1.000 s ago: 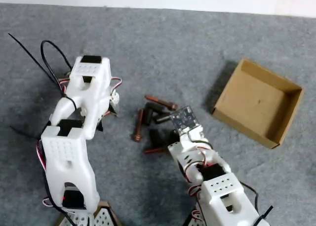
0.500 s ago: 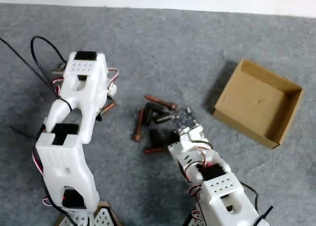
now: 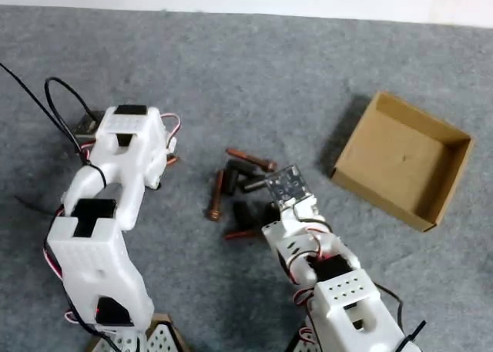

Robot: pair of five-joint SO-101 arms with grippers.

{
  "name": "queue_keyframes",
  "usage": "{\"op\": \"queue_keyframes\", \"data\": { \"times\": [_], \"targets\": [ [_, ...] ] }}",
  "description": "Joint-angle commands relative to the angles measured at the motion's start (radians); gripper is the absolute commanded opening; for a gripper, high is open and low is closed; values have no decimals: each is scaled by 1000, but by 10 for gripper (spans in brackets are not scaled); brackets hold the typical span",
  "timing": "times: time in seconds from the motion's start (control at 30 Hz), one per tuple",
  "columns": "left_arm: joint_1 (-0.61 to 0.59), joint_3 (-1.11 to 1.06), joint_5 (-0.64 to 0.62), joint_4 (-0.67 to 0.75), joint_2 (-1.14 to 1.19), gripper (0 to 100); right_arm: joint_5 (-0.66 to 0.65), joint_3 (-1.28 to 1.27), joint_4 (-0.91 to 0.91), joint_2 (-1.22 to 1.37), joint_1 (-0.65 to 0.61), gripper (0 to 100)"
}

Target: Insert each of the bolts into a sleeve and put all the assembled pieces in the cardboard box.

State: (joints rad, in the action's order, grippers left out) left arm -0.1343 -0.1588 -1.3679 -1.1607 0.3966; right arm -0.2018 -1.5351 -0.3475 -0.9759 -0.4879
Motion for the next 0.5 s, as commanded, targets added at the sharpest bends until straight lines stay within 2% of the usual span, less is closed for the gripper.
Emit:
{"op": "queue_keyframes", "data": {
  "times": [0.0,0.1,0.2,0.47],
  "targets": [
    [-48,-2,-15,37,-16,287,-11,2,18,-18,2,4],
    [-105,2,-20,40,-16,287,-11,2,18,-18,2,4],
    [-150,2,-83,40,-16,287,-11,2,18,-18,2,4],
    [-197,13,-95,41,-16,287,-11,2,19,-18,2,4]
  ]
}}
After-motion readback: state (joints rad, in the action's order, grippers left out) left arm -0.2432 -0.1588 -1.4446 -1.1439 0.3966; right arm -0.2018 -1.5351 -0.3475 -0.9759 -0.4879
